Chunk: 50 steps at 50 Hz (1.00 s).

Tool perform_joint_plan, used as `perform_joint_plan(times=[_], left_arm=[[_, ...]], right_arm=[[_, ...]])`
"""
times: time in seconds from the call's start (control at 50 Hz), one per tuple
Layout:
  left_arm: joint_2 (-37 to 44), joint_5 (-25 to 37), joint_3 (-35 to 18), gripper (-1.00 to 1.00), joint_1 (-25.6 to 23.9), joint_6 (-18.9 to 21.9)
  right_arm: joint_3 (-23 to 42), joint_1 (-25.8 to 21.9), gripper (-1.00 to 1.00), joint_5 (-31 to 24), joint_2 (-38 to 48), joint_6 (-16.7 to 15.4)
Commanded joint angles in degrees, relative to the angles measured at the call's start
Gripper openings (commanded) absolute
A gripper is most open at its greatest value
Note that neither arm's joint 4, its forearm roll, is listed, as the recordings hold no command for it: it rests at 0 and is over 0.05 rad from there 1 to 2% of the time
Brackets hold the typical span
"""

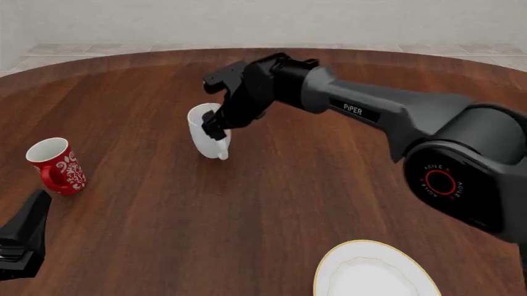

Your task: Put the white mug on the plate.

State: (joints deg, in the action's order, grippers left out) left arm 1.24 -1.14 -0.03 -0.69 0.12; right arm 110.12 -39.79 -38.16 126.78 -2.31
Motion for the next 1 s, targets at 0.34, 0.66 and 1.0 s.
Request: perform_joint_plan(times=[0.34, 0.66, 1.0], left_arm=[[-0.3, 0.31, -0.05, 1.0, -0.22, 0.04], [-0.3, 0.31, -0.05, 1.0, -0.22, 0.04], [-0.32, 0.32, -0.05, 1.0, -0.22, 0.05]], right_arm=[[1.27, -0.55, 1.0, 1.5, 3.7, 1.82], [1.4, -0.74, 1.0, 2.95, 5.23, 3.25], [2.28, -0.64, 1.0, 4.08, 7.33, 4.24]])
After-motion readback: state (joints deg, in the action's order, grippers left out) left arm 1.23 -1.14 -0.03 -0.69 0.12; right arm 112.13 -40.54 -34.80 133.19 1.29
